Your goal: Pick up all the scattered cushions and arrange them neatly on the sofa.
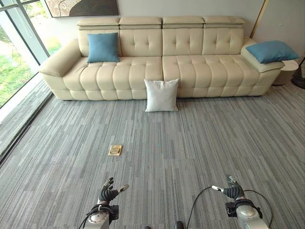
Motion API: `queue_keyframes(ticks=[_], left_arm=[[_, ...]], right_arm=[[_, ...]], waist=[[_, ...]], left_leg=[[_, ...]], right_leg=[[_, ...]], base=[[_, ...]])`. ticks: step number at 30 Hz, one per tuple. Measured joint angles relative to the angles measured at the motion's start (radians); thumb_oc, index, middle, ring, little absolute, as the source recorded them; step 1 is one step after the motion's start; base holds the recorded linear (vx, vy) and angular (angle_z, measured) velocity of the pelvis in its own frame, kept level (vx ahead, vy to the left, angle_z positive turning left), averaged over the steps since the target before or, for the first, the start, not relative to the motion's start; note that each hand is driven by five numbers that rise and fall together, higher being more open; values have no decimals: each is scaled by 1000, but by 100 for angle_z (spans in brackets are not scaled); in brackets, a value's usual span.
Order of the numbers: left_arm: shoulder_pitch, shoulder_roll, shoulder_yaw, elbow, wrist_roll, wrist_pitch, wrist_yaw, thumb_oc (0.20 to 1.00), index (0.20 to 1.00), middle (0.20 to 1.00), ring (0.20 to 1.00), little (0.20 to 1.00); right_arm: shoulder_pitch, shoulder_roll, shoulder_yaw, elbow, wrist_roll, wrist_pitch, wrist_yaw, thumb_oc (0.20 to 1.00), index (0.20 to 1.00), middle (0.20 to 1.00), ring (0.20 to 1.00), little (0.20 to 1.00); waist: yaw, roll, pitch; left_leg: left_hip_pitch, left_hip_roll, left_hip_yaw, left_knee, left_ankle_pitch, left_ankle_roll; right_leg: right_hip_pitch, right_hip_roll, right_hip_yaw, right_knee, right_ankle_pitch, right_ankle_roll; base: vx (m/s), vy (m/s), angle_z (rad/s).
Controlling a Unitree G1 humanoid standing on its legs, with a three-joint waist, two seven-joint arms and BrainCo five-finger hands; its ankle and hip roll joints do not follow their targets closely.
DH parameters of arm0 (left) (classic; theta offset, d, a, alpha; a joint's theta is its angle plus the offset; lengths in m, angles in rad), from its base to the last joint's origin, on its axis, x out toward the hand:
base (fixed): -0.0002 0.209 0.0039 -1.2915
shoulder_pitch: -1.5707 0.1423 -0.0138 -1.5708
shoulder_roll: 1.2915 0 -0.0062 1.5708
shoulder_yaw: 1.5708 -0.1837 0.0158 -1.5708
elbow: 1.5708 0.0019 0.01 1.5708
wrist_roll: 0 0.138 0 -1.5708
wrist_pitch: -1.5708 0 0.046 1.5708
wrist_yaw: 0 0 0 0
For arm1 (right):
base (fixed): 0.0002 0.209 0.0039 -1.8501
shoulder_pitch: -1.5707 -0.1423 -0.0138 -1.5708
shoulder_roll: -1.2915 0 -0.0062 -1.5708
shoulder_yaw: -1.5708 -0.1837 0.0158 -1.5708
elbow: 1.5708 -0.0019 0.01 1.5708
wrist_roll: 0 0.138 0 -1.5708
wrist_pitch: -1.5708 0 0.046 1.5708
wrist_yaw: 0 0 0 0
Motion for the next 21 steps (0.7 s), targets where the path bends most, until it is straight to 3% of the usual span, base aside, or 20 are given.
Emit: queue_keyframes(ticks=[21], left_arm=[[0,0,-2,-1,1,1,-18,1000,1000,1000,1000,1000]], right_arm=[[23,0,5,1,0,0,0,1000,1000,1000,1000,1000]], waist=[[-1,5,14]], left_leg=[[-2,0,-2,0,0,0]], right_leg=[[-5,0,-2,0,-2,-2]], base=[[0,0,0]])
